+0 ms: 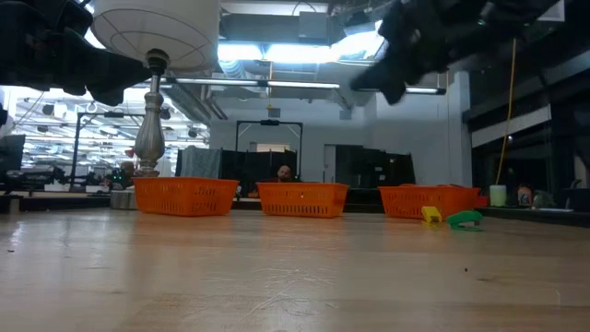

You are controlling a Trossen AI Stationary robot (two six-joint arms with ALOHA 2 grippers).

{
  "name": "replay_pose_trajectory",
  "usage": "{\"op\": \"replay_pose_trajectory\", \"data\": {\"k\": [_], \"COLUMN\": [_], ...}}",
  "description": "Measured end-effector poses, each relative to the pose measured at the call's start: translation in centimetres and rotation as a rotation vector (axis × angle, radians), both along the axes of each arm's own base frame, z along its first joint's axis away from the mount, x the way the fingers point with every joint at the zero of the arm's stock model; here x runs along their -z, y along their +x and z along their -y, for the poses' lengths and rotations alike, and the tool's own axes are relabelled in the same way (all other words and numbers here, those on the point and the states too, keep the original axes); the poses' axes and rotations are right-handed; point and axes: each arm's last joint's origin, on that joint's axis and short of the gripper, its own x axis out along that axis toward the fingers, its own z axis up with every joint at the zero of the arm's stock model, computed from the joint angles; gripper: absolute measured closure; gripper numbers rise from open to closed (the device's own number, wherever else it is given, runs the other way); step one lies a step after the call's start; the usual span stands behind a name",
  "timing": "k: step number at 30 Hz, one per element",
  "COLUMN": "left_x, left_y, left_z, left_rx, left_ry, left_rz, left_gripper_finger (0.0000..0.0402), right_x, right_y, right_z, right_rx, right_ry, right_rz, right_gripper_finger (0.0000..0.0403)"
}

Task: Pick and place Stapler, Stapler remover, tape
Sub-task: Put the light blue staple remover into the left orange bin

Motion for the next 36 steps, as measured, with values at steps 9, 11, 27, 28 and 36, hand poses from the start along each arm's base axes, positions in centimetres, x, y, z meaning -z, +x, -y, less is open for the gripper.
{"op": "replay_pose_trajectory", "data": {"k": [9,11,27,28,36], "left_x": [0.0,0.0,-0.8,-0.6,-1.1], "left_y": [0.0,0.0,0.1,0.2,2.1], "left_z": [0.0,0.0,-1.0,-1.1,-1.4], "left_rx": [0.000,0.001,-0.274,-0.292,-0.249], "left_ry": [0.000,-0.002,-0.279,-0.291,-0.284], "left_rz": [0.000,0.005,0.126,0.112,0.119], "left_gripper_finger": [0.0293,0.0294,0.0293,0.0291,0.0254], "right_x": [-1.2,-1.1,-0.6,-0.7,-1.0], "right_y": [3.8,4.4,7.1,7.1,7.2], "right_z": [1.0,1.2,1.8,1.8,1.8], "right_rx": [-0.085,-0.090,-0.108,-0.108,-0.128], "right_ry": [-0.015,-0.023,-0.064,-0.071,-0.061], "right_rz": [0.057,0.054,0.247,0.260,0.294], "right_gripper_finger": [0.0402,0.0402,0.0402,0.0402,0.0402]}}
